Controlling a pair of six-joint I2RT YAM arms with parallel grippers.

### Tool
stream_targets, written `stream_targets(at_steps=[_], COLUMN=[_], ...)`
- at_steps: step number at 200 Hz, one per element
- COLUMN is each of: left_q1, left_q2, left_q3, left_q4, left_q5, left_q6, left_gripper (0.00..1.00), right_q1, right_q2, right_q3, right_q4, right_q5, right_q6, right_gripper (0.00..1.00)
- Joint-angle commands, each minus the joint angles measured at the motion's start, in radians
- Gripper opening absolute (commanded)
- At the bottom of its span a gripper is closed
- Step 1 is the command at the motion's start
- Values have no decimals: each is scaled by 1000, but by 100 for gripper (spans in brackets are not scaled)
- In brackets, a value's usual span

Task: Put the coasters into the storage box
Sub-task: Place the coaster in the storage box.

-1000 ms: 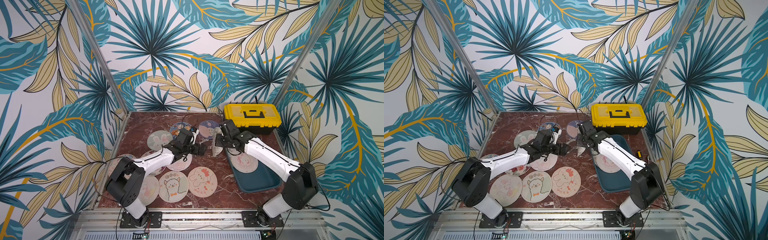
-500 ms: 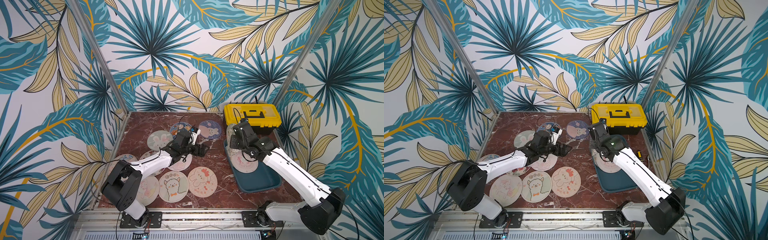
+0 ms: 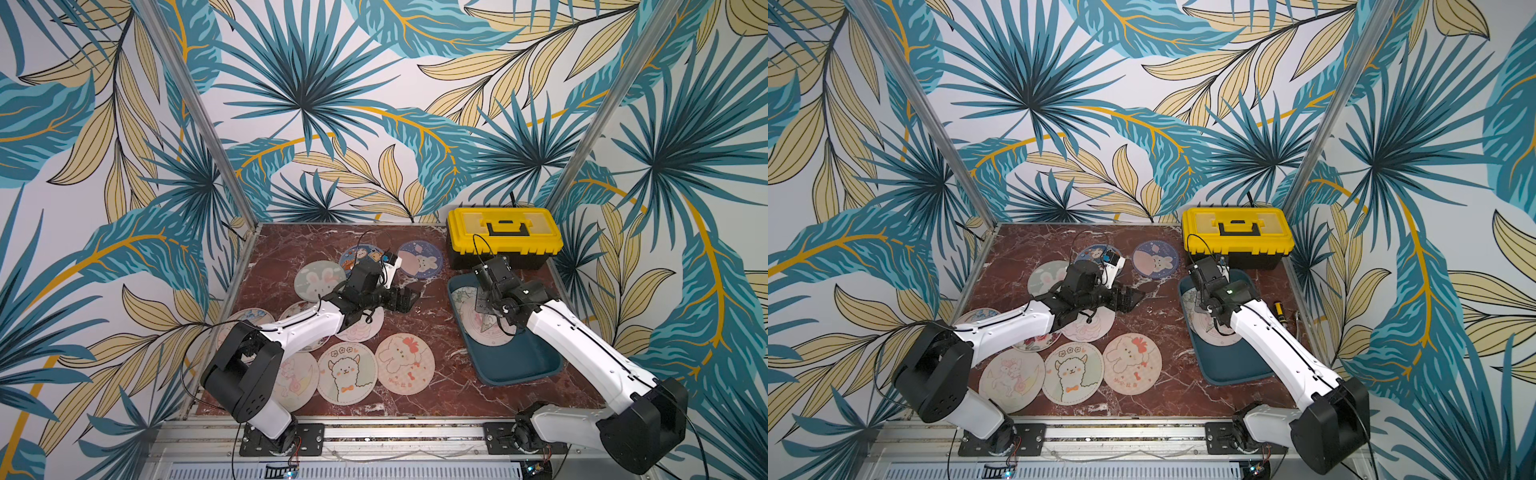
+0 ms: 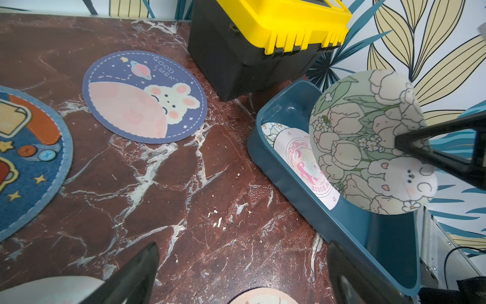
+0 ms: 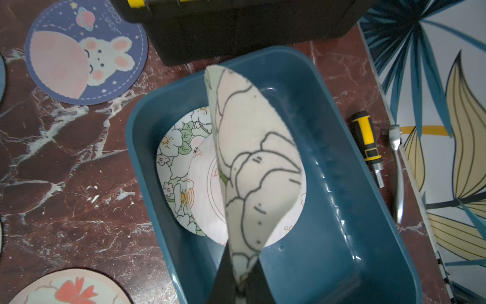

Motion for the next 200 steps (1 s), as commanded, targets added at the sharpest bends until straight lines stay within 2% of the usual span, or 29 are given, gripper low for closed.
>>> stream_targets(at_steps=[1, 44, 97, 165, 200], left_q1=[3, 3, 3, 3, 2], left_q2=[-27, -33, -32, -18, 2], left_q3=[-14, -21, -15, -2, 11], left_q4=[22, 22, 20, 20, 21], left_q5=[-1, -7, -7, -12, -6], left_q6=[13, 10, 11, 0, -5], left_gripper=[99, 99, 99, 99, 99], right_q1=[-17, -55, -142, -181, -185], right_q2=[16, 29, 74, 146, 220], right_q3=[-25, -34, -116, -163, -162], right_q4=[87, 155, 191, 116, 130], right_q5=[-85, -160, -171, -13, -50], right_q6=[-7, -21, -1, 22, 25], right_gripper=[0, 0, 1, 2, 13])
